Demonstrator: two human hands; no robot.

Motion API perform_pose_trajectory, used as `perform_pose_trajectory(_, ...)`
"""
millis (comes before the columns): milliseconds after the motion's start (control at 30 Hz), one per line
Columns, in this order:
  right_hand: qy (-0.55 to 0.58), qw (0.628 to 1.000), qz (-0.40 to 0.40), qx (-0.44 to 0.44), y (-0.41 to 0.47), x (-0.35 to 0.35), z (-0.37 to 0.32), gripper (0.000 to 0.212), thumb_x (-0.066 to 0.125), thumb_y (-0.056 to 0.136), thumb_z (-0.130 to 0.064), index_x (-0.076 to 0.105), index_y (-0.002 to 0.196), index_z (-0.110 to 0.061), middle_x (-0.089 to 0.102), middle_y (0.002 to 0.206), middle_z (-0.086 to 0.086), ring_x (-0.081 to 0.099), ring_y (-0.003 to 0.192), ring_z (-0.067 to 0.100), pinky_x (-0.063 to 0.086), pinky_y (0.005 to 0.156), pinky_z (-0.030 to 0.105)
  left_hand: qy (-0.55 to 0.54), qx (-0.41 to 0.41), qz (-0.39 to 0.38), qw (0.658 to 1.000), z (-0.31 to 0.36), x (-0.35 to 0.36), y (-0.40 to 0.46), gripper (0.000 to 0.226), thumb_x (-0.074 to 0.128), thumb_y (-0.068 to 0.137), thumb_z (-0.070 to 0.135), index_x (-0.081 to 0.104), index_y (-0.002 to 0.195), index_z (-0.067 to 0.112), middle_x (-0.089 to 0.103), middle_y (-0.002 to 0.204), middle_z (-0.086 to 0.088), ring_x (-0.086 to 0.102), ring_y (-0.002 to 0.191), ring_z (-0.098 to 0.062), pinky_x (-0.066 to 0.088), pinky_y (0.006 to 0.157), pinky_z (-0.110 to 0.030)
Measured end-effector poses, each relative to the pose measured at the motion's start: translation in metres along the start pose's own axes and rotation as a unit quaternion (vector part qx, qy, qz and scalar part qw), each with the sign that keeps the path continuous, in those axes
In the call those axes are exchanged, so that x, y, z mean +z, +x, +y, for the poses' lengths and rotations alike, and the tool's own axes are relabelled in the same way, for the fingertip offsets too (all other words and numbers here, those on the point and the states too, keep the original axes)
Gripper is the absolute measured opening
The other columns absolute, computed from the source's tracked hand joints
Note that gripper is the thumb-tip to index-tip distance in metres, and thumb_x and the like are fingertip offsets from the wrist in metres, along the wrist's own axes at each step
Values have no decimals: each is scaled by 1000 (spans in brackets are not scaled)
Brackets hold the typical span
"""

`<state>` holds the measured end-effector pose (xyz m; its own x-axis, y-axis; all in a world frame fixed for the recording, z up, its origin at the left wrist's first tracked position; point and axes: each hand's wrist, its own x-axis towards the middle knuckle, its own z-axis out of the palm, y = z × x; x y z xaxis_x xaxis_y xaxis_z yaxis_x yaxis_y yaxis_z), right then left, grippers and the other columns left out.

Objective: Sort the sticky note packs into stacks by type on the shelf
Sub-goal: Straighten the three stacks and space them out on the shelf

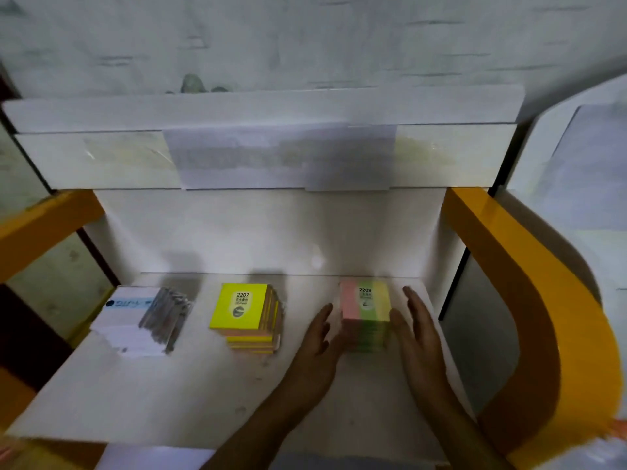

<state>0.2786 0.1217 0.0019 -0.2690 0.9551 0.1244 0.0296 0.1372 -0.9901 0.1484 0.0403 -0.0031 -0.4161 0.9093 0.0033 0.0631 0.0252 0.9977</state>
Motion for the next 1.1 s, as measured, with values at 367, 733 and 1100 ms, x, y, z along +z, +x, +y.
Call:
perform_pose_trajectory(367, 60, 979, -147, -125, -27, 62, -48, 34, 57, 84, -24, 58, 115, -39, 63, 120, -15, 60, 109, -2, 48, 91, 16, 139, 172, 235, 947, 43, -121, -40, 27, 52, 94, 17, 61, 119, 25, 64, 121, 12, 56, 112, 1, 40, 90, -5)
perform_pose_trajectory(733, 64, 972, -222, 31, -24, 160, -3, 45, 56, 94, -23, 39, 133, -37, 54, 129, -20, 55, 109, -14, 45, 96, 15, 117, 62, 99, 986, -40, -150, -15, 51, 63, 88, 28, 47, 135, 17, 64, 125, 15, 59, 116, -3, 45, 96, -16)
perform_pose_trajectory(1100, 15, 986, -165, 4, -23, 163, 6, 52, 59, 88, -35, 40, 135, -43, 60, 125, -20, 58, 112, -8, 47, 83, 8, 115, 84, 141, 980, -38, -167, 2, 38, 69, 85, 22, 58, 117, 38, 66, 110, 19, 60, 101, 11, 47, 81, -4)
